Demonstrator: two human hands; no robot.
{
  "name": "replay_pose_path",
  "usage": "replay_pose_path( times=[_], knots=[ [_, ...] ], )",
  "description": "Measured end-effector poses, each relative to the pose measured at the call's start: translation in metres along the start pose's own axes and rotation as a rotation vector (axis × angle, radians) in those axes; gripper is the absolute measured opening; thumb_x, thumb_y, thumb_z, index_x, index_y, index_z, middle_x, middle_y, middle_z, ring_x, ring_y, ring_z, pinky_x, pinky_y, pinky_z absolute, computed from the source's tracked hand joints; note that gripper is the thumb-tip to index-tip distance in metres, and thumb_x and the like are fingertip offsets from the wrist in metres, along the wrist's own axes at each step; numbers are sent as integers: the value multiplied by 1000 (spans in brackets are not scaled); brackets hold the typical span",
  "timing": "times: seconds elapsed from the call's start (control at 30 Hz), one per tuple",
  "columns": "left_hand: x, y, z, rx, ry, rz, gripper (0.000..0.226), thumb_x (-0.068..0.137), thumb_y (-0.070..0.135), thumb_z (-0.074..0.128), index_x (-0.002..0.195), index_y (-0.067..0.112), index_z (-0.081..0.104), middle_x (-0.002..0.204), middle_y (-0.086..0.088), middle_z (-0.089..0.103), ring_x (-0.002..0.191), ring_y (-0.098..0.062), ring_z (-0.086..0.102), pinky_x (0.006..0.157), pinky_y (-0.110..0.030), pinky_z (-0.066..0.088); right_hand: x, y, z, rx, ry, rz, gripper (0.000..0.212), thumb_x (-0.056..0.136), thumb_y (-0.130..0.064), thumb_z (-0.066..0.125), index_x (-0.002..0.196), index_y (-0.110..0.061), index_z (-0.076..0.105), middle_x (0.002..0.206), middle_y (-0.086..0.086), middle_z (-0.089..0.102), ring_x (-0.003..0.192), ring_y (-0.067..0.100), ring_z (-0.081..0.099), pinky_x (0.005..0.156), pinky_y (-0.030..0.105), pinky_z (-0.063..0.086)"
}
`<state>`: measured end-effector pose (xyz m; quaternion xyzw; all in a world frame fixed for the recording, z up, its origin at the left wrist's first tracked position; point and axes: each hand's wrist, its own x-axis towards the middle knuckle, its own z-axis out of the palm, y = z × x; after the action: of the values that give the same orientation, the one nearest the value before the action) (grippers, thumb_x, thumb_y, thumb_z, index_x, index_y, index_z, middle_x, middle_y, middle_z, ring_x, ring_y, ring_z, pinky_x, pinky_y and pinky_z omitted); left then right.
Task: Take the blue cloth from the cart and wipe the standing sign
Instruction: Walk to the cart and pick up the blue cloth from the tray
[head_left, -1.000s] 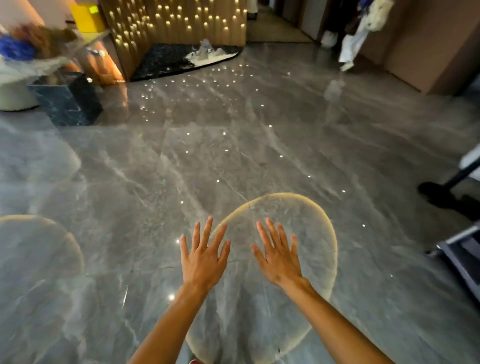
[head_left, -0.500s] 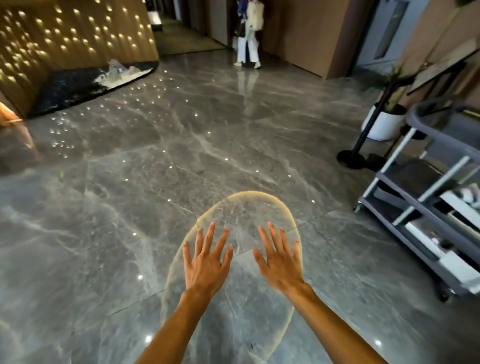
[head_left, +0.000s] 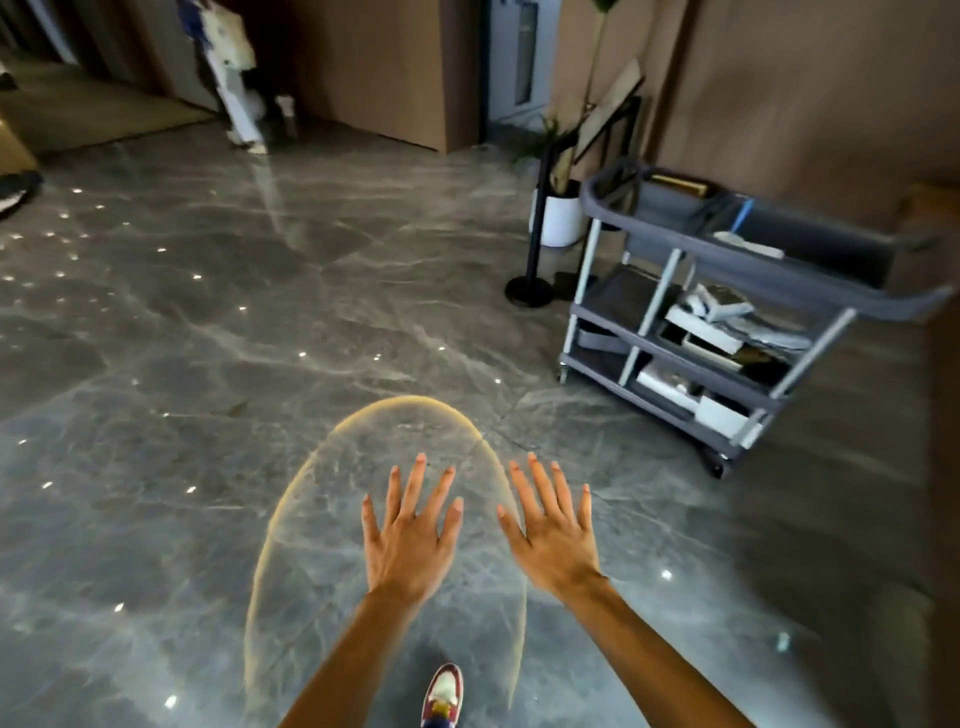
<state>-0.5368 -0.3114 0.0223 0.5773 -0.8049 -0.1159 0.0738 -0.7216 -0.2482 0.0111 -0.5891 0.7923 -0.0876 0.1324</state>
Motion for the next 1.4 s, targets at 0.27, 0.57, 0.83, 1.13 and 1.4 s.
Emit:
replay_pose_path(
  times=[0.27,0.57,0.83,1.13,1.4],
  knots=[
    [81,30,14,21,-37,218,53,101,60,16,154,54,10,167,15,-7,155,-19,-1,122,-57,6,35,34,-11,-19,73,203,68,97,-70,3,156,-43,-18,165,-15,-25,154,16,-21,124,54,-14],
    [163,62,18,37,-98,435,55,100,62,12,154,54,6,167,15,-11,155,-18,-5,122,-56,1,72,47,-21,-8,162,415,68,93,-72,-3,153,-46,-22,166,-14,-22,154,16,-21,123,54,-14],
    [205,94,26,7,-166,571,57,99,63,6,154,54,1,166,14,-18,154,-18,-11,121,-58,1,92,72,-25,-32,195,566,65,97,-72,3,149,-49,-28,163,-16,-28,153,17,-24,117,51,-22],
    [253,143,42,4,-152,642,65,91,67,-8,154,53,-1,166,14,-16,155,-19,-10,121,-58,2,130,113,-35,-21,209,622,67,93,-74,-5,150,-49,-28,162,-15,-31,146,15,-35,114,50,-29],
    [304,229,74,22,-128,692,69,90,68,-14,155,52,4,167,14,-9,155,-19,-3,122,-56,7,164,189,-75,35,258,676,70,85,-75,-16,148,-46,-30,164,-13,-28,152,17,-27,121,53,-18]
  ],
)
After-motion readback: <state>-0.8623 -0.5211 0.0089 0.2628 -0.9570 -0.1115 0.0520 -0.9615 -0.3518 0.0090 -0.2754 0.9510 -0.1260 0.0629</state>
